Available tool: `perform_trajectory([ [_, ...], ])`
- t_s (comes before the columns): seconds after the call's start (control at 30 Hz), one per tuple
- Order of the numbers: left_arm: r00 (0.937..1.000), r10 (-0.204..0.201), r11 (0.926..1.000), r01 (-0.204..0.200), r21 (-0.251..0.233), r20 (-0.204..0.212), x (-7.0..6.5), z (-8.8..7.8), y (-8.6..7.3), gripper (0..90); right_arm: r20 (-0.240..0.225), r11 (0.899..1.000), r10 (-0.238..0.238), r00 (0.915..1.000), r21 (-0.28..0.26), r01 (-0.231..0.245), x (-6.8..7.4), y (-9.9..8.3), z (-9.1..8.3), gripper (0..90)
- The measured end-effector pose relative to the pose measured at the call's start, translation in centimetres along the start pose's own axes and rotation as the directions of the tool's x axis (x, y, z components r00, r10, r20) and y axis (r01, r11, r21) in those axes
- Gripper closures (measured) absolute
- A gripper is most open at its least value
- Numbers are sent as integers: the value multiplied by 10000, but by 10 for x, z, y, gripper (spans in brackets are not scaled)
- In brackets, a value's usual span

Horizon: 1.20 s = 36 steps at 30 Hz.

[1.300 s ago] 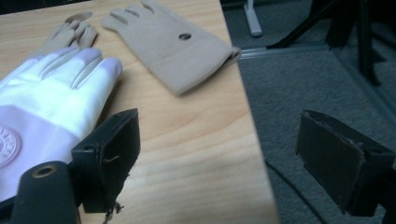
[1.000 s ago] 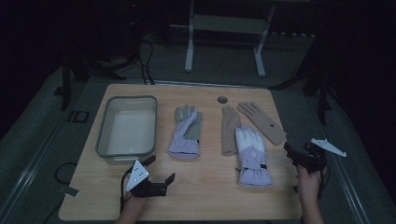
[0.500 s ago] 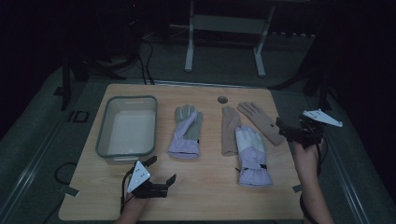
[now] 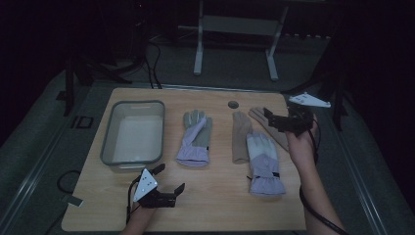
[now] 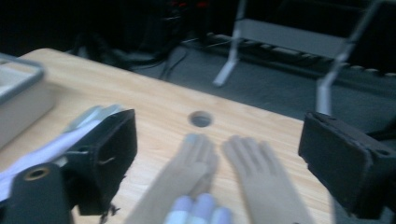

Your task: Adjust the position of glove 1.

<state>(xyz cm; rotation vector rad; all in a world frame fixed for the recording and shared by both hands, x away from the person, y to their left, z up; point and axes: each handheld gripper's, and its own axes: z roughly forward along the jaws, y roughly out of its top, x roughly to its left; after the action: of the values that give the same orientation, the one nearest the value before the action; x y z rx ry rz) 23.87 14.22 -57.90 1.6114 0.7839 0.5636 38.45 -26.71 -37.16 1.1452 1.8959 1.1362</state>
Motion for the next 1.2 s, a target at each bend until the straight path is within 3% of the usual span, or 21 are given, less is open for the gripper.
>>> perform_trajectory([
  [0.23, 10000, 32, 10000, -32, 13, 10, 0, 0, 0, 21, -1122, 9991, -358, 9930, -252, 332, 32, 17, 15, 150],
  [0.4, 9999, 129, 9999, -129, 12, 49, -1, 0, 0, 21, -2000, 9993, -381, 9791, -145, 359, 52, 24, 28, 147],
  [0.5, 9999, 125, 9999, -125, 10, 45, -1, 0, 0, 21, -2224, 9989, -465, 9739, -62, 463, 59, 25, 34, 137],
  [0.53, 9999, 94, 10000, -94, 7, 39, -1, 0, 0, 21, -2444, 9966, -598, 9678, 397, 716, 71, 24, 44, 130],
  [0.67, 9999, 131, 9999, -131, 11, 91, -1, 0, 0, 21, -3099, 9931, -690, 9483, 693, 949, 84, 22, 58, 126],
  [0.97, 9999, 129, 9999, -129, 20, 101, -1, 0, 0, 21, -3724, 9785, -792, 9247, 1482, 1435, 117, 8, 97, 148],
  [1.03, 9999, 81, 10000, -80, -6, 145, -1, 0, 0, 21, -3912, 9769, -866, 9162, 1469, 1550, 122, 5, 104, 194],
  [1.2, 9997, 193, 9998, -193, 20, 123, -2, 0, 0, 21, -4016, 9698, -1080, 9094, 1584, 1852, 133, -3, 121, 230],
])
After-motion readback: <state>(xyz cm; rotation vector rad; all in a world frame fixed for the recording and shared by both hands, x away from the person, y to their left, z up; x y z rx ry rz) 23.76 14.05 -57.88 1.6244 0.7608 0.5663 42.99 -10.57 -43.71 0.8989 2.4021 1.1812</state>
